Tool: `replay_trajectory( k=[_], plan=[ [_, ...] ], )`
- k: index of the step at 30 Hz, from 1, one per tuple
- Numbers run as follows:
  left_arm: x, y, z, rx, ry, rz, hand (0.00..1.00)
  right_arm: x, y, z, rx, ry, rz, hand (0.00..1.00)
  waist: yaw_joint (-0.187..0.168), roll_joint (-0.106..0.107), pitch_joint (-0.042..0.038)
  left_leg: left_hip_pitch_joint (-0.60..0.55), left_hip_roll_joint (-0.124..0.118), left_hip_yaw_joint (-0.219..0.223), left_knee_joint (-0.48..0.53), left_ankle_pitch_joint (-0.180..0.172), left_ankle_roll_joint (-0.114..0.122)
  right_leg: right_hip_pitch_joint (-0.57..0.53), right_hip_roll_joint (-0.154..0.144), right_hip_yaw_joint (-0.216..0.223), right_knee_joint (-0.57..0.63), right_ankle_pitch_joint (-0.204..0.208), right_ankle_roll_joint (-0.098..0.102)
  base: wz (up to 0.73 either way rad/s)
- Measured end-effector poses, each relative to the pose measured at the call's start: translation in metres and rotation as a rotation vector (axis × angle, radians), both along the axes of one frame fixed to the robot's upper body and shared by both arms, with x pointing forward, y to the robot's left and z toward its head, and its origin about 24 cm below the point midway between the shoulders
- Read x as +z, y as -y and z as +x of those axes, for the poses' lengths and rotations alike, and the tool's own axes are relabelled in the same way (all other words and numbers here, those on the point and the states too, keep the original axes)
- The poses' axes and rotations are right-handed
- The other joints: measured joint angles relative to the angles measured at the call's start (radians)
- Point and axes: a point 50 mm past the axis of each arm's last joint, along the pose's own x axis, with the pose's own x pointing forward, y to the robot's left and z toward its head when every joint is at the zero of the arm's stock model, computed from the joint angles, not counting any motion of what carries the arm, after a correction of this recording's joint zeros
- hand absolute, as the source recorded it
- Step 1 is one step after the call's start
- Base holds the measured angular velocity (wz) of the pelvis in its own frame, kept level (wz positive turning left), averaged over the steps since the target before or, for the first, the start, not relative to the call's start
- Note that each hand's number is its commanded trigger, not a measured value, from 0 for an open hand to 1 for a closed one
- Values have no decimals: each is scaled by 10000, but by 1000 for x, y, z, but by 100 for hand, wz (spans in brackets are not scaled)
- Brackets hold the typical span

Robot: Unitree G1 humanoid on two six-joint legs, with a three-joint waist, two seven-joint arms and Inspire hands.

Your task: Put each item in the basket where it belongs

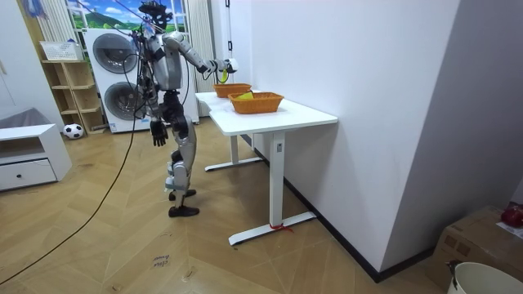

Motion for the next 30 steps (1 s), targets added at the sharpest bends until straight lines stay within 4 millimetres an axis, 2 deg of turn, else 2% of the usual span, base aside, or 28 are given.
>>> replay_trajectory(
  k=[13,14,16,17,23,30],
  plan=[
    [2,-3,0,-22,6,78,0,-3,-8,-2,282,-167,93,100,109,-51,-16,-127,-21,-81,47,1,0,-38,7,56,1,0,0,0],
    [2,-3,0,-19,-3,77,0,-3,-8,-2,282,-168,92,68,107,-51,-16,-127,-22,-85,53,1,0,-36,7,55,1,0,0,0],
    [2,-3,-2,-9,-44,78,0,-3,-8,-2,278,-171,88,29,105,-39,-8,-138,-22,-89,104,1,0,-35,6,55,0,0,0,0],
    [2,-3,-2,-6,-55,78,0,-3,-8,-2,277,-171,87,0,104,-35,-5,-141,-22,-90,105,1,0,-35,6,55,-1,0,0,0],
    [2,-3,-6,19,-134,97,0,-6,-6,-1,206,-299,56,0,112,12,33,-152,-25,-105,37,1,0,-32,6,40,2,0,0,0],
    [2,-3,-6,8,-144,127,0,-19,1,2,-100,-822,-77,0,123,-23,20,-163,-28,-111,32,1,0,-35,2,-3,6,0,0,0]
  ],
)
